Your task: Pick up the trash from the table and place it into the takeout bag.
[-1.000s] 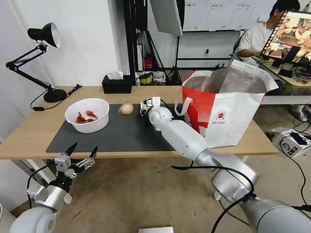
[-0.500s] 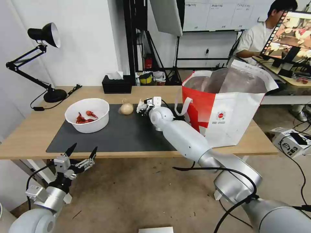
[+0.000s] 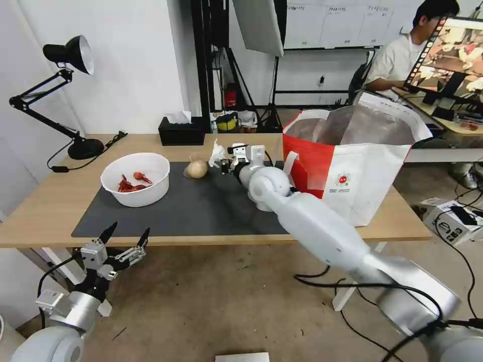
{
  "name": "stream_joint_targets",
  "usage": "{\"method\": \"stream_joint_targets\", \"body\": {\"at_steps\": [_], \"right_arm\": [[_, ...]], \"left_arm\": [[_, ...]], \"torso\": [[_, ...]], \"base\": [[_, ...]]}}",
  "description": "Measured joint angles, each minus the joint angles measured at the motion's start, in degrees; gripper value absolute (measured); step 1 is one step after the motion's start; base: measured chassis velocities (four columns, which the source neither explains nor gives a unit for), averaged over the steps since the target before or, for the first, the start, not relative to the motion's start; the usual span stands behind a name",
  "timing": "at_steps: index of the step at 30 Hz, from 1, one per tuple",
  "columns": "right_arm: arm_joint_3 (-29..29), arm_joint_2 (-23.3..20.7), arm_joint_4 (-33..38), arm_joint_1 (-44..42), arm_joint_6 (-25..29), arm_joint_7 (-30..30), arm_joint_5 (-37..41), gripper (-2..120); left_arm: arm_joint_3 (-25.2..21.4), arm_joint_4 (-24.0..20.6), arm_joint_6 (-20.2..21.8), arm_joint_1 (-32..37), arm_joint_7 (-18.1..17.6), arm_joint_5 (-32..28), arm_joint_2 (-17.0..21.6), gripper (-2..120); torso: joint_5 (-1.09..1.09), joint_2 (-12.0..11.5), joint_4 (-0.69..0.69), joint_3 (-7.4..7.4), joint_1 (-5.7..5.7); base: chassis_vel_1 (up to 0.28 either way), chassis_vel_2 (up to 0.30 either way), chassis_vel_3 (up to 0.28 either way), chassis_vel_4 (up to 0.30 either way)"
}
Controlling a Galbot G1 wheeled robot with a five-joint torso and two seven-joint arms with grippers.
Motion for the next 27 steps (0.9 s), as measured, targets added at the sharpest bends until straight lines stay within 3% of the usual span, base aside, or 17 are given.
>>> {"method": "stream_joint_targets", "body": {"at_steps": [6,10,17,27], "right_arm": [[5.7,-9.2,16.2,-6.7,1.7,0.6,1.9,0],[10.3,-11.7,20.5,-10.6,6.3,0.6,-1.1,0],[18.2,-13.1,22.9,-14.3,13.9,4.0,-8.0,0],[24.3,-18.4,22.4,-14.7,13.1,7.8,-6.2,0]], "left_arm": [[0.1,-0.4,0.0,0.1,-0.1,-0.1,0.2,100],[1.0,-0.5,0.0,-0.3,-0.1,0.0,0.2,100],[2.3,-0.4,0.2,-0.7,-0.1,0.3,0.0,100],[3.5,0.1,0.3,-1.5,-0.2,0.3,0.1,100]], "torso": [[-0.01,0.0,0.0,-0.01,-0.01],[0.0,0.0,-0.01,0.0,0.0],[0.0,0.0,0.0,0.0,0.0],[-0.01,0.0,0.0,0.01,0.0]], "base": [[0.0,0.0,0.0,0.0],[0.0,0.0,0.0,0.0],[0.0,0.0,0.0,0.0],[0.0,0.0,0.0,0.0]]}}
